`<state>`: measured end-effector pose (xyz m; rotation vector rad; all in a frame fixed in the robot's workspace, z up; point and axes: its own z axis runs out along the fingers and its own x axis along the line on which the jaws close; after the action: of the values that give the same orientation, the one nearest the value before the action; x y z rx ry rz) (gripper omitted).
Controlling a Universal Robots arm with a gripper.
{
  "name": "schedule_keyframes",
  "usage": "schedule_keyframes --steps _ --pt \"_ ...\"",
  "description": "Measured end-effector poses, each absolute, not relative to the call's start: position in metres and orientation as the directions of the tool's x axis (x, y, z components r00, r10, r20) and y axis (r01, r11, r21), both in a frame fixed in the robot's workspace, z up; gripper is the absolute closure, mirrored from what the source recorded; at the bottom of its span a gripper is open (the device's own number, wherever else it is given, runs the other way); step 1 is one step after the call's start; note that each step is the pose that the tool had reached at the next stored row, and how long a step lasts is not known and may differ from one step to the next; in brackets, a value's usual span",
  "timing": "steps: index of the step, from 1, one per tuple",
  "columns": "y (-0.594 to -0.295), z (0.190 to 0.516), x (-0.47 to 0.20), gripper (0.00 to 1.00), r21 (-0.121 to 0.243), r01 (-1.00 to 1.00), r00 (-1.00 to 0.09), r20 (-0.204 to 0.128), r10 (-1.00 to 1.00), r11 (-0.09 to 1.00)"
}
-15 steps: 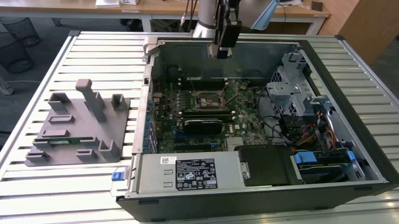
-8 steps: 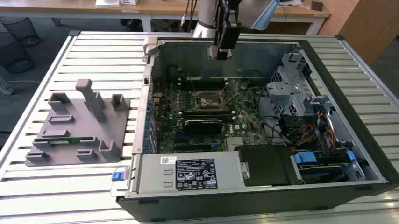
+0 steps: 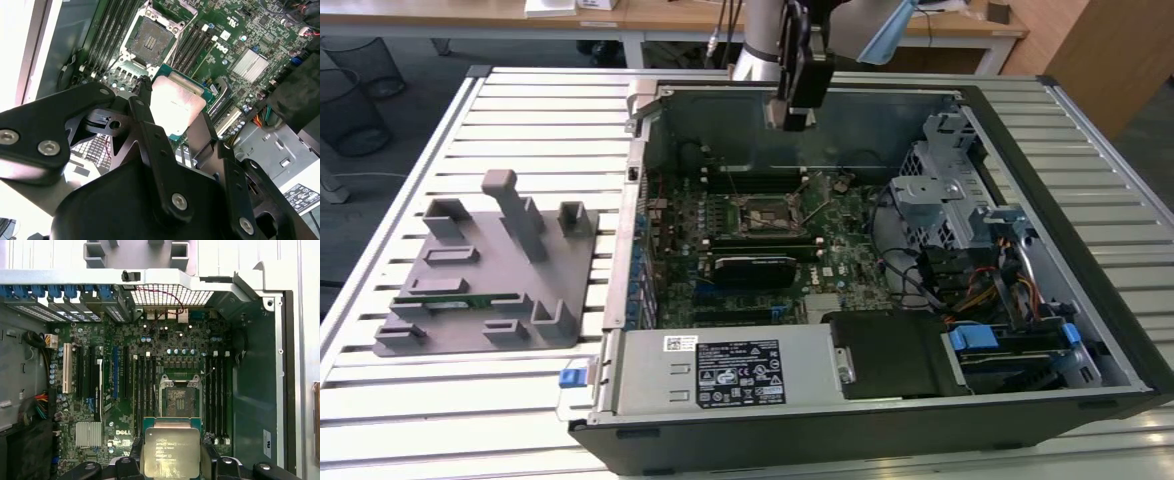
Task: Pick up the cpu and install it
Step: 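Place the cpu into insertion slot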
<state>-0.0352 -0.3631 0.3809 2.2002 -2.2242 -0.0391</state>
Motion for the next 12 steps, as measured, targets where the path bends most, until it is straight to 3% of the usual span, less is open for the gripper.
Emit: schedule_keyframes --steps 12 --pt "-0.3631 0.3755 -0.0352 0.47 0.027 -1.000 -0.011 -0.009 -1.000 0.011"
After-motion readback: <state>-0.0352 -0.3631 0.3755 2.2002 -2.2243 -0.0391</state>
